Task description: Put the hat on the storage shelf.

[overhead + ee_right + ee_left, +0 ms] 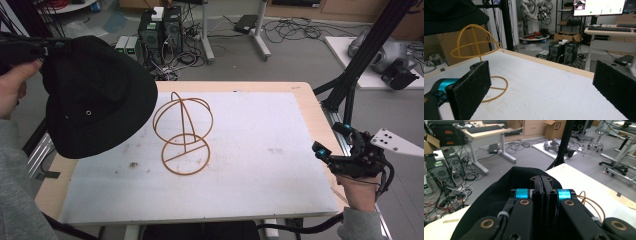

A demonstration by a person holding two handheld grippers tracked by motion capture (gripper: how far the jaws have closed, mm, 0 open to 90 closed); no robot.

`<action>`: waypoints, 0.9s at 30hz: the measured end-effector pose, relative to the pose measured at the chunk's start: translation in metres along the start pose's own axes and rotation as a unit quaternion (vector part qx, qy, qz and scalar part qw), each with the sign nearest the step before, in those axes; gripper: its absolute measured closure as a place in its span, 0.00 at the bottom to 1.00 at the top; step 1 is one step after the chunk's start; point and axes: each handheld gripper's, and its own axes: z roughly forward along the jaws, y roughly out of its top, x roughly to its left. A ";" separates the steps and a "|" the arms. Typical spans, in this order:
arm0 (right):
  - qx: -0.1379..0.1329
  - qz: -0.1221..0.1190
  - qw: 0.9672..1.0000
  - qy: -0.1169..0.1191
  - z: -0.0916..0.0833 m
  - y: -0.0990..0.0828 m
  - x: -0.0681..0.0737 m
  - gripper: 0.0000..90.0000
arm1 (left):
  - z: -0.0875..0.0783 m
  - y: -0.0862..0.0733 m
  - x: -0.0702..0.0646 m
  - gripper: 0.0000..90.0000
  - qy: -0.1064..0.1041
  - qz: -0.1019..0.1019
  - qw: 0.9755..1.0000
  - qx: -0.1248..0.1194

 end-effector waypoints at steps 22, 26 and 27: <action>0.002 0.003 1.000 0.003 0.001 -0.001 -0.003 0.01 | 0.019 0.027 -0.033 0.97 -0.093 0.006 0.996 -0.018; 0.002 0.002 1.000 0.005 0.001 -0.001 -0.003 0.01 | 0.028 0.030 -0.044 0.97 -0.112 0.009 0.994 -0.018; 0.001 0.003 1.000 0.006 0.001 -0.001 -0.002 0.01 | 0.030 0.031 -0.046 0.97 -0.113 0.012 0.993 -0.020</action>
